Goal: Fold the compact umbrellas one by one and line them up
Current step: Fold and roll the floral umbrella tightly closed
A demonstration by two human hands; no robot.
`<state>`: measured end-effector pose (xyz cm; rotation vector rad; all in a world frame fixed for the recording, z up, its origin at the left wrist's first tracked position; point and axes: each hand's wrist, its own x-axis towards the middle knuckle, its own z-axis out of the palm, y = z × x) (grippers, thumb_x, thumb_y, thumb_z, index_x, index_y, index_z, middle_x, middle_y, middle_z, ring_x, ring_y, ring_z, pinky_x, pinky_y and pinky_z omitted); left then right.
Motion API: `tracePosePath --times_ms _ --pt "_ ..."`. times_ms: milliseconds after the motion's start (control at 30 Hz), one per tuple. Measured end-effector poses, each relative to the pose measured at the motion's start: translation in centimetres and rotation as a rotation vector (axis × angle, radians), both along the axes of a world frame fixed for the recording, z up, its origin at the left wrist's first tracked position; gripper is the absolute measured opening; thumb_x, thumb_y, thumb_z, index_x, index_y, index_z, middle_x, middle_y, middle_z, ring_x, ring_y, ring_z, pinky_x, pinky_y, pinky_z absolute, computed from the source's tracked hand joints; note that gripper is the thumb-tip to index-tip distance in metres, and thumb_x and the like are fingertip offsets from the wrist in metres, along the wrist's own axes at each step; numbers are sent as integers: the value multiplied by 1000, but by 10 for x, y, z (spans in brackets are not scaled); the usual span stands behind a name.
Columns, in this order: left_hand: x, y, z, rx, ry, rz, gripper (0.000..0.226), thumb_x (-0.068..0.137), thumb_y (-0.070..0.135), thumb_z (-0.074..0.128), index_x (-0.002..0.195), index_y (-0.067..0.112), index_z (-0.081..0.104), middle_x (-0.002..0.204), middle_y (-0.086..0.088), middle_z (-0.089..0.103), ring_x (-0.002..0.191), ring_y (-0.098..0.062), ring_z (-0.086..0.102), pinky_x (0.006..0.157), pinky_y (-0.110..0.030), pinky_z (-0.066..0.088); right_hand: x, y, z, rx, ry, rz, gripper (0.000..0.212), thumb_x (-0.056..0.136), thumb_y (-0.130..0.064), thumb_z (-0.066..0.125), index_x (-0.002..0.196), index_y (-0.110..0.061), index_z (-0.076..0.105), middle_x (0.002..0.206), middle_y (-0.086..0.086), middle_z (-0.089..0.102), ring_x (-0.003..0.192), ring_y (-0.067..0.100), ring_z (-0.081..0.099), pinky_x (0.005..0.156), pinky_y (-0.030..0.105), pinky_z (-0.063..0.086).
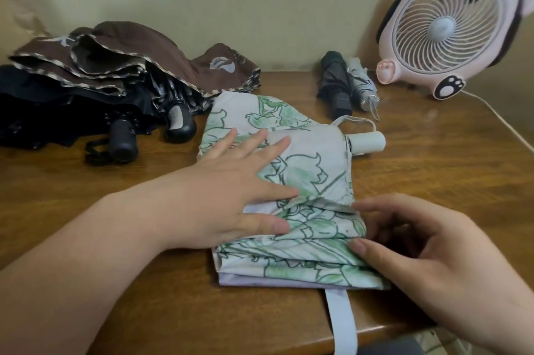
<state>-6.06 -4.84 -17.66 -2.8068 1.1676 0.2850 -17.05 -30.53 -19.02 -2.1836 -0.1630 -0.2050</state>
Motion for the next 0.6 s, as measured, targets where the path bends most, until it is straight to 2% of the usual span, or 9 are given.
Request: tracePosePath --times_ms 67,167,267,367,533,600 --pt "-3 -1 1 -46 22 18 70 80 90 14 147 72 5 154 24 -47 139 -1 -48 122 -40 -24 2 -1 -2 64 -10 -21 34 64 -35 85 97 -38 76 83 -5 73 74 16 68 69 21 52" --pt "-8 -2 1 -127 62 51 77 78 92 24 141 75 -17 153 32 -43 138 6 -46 119 -34 -25 5 1 -4 93 -46 -53 32 65 -29 87 93 -37 76 81 -6 73 68 11 65 65 14 50" --pt "-10 -3 -2 -123 45 44 80 79 92 21 139 72 -26 152 31 -44 137 6 -47 122 -37 -24 6 1 -7 84 -73 -80 29 66 -25 90 91 -31 78 81 -4 73 63 9 62 62 12 47" --pt "-9 -2 -5 -78 24 26 74 79 93 15 143 73 -17 153 25 -48 136 -1 -51 121 -43 -24 4 2 -8 44 -106 -78 29 65 -31 88 93 -31 78 83 -2 72 65 13 62 62 15 47" --pt "-7 -1 -8 -89 46 15 68 80 93 11 144 75 -2 154 21 -47 136 -4 -53 121 -47 -24 4 1 -11 99 -106 -3 31 68 -16 87 86 -38 78 79 -4 75 67 11 66 66 14 50" --pt "-7 -2 -9 -100 52 17 67 80 93 11 144 76 0 155 21 -47 136 -4 -52 122 -47 -23 4 -2 -9 161 -76 33 32 63 -24 87 90 -40 78 83 -2 76 72 13 69 70 17 53"
